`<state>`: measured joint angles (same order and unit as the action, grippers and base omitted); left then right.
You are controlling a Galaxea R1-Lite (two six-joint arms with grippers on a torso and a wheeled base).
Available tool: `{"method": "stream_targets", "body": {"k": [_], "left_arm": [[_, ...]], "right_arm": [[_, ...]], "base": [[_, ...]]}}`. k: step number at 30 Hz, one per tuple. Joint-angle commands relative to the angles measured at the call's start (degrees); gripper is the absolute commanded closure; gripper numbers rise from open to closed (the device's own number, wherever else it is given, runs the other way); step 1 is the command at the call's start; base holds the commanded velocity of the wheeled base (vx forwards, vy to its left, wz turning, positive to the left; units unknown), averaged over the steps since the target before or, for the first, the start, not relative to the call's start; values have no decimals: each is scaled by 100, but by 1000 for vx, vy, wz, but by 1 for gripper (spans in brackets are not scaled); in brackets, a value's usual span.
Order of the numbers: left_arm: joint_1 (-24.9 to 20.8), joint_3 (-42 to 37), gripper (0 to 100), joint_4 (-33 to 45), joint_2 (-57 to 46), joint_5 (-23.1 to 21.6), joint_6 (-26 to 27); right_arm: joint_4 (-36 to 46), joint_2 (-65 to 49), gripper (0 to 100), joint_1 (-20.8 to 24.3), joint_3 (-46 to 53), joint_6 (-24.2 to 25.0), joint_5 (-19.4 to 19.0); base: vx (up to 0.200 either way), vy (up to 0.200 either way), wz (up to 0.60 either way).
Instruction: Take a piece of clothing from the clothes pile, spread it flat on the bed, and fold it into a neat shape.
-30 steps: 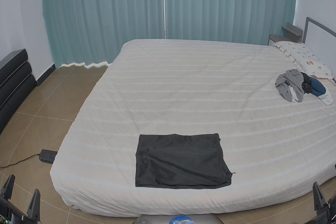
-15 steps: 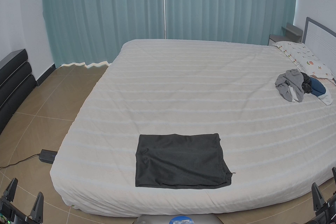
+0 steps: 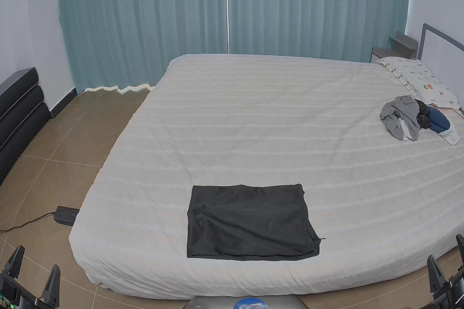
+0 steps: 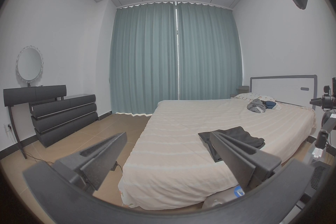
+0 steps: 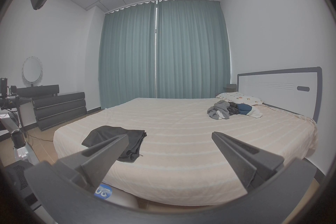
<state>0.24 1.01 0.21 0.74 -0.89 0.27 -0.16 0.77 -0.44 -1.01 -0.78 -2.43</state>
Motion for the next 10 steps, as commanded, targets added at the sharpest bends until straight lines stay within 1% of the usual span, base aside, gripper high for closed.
{"method": "stream_targets", "body": {"k": [1, 10], "left_arm": [[2, -92, 0, -3, -66, 10, 8], [2, -92, 0, -12, -74, 45, -18]], "right_arm": [[-2, -50, 0, 0, 101, -1, -4], [-11, -50, 0, 9, 101, 16, -4]], "base": [[0, 0, 0], [0, 0, 0]]}}
